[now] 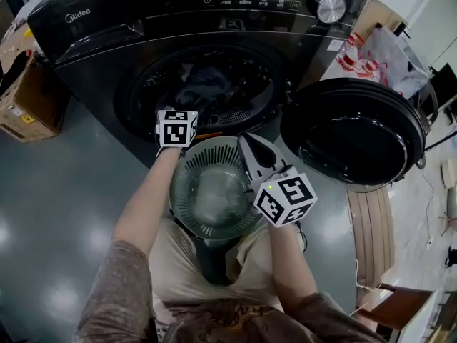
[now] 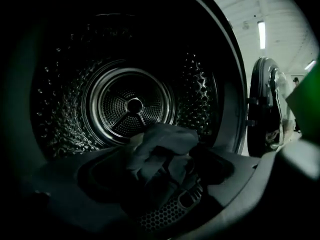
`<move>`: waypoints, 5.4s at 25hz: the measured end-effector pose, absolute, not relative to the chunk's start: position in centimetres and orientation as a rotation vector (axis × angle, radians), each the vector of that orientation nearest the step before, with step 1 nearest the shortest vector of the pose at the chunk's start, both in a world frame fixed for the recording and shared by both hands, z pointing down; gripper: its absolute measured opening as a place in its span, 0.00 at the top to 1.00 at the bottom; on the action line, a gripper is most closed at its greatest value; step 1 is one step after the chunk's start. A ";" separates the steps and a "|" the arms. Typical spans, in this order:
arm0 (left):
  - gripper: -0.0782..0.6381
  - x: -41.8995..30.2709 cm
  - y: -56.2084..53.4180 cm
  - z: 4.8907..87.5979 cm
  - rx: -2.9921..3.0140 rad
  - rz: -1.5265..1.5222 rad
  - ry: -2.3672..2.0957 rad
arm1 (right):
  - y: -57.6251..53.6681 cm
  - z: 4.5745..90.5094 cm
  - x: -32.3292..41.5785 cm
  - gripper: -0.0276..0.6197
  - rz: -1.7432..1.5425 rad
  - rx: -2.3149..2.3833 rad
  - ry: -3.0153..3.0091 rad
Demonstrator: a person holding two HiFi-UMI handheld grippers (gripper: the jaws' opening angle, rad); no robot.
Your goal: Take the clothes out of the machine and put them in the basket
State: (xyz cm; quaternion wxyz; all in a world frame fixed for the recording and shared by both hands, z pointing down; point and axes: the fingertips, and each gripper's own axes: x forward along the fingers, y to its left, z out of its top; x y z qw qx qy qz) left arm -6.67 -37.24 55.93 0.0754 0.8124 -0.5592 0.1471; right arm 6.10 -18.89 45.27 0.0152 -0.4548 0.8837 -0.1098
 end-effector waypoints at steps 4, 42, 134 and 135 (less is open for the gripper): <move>0.28 -6.7 -38.8 57.7 2.407 0.529 -1.642 | -18.8 45.1 6.5 0.96 -0.359 -1.411 2.737; 0.83 -0.4 -16.0 52.2 2.579 0.241 -1.027 | -20.1 45.2 8.0 0.96 -0.312 -1.551 2.691; 0.79 1.4 -8.7 54.6 2.593 0.515 -0.780 | -21.0 45.9 5.4 0.96 -0.235 -1.545 2.748; 0.79 1.2 -8.7 54.7 2.591 0.519 -0.783 | -21.0 45.9 5.4 0.96 -0.237 -1.544 2.747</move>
